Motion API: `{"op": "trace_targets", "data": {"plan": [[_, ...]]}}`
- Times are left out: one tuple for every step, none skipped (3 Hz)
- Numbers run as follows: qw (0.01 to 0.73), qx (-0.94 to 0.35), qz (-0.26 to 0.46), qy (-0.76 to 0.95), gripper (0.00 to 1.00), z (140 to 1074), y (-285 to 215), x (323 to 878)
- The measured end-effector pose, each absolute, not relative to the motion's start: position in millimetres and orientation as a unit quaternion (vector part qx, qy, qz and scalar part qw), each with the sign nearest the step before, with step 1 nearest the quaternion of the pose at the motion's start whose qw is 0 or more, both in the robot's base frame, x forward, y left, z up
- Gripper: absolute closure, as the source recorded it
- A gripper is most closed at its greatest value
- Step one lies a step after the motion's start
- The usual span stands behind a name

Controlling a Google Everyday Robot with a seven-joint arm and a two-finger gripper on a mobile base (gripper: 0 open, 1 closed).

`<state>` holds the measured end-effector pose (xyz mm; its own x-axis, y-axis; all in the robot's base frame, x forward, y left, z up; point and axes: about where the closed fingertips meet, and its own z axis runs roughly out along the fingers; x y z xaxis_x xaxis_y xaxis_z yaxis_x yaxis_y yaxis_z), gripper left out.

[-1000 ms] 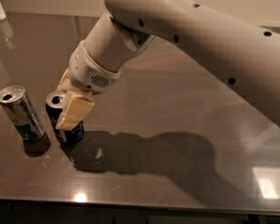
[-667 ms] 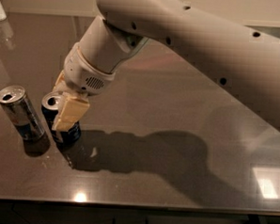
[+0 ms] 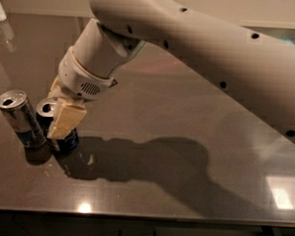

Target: Move pepsi can near redbull can

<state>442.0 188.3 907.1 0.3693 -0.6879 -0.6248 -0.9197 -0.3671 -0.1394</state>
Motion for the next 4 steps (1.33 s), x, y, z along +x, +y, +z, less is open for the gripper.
{"op": "trace_targets", "data": {"plan": [[0.239, -0.794, 0.241, 0.504, 0.36, 905.9, 193.7, 442.6], [0.233, -0.797, 0.242, 0.501, 0.14, 904.6, 195.7, 442.5], [0.233, -0.798, 0.241, 0.500, 0.00, 905.1, 196.6, 441.0], [0.233, -0.798, 0.241, 0.500, 0.00, 905.1, 196.6, 440.9]]}}
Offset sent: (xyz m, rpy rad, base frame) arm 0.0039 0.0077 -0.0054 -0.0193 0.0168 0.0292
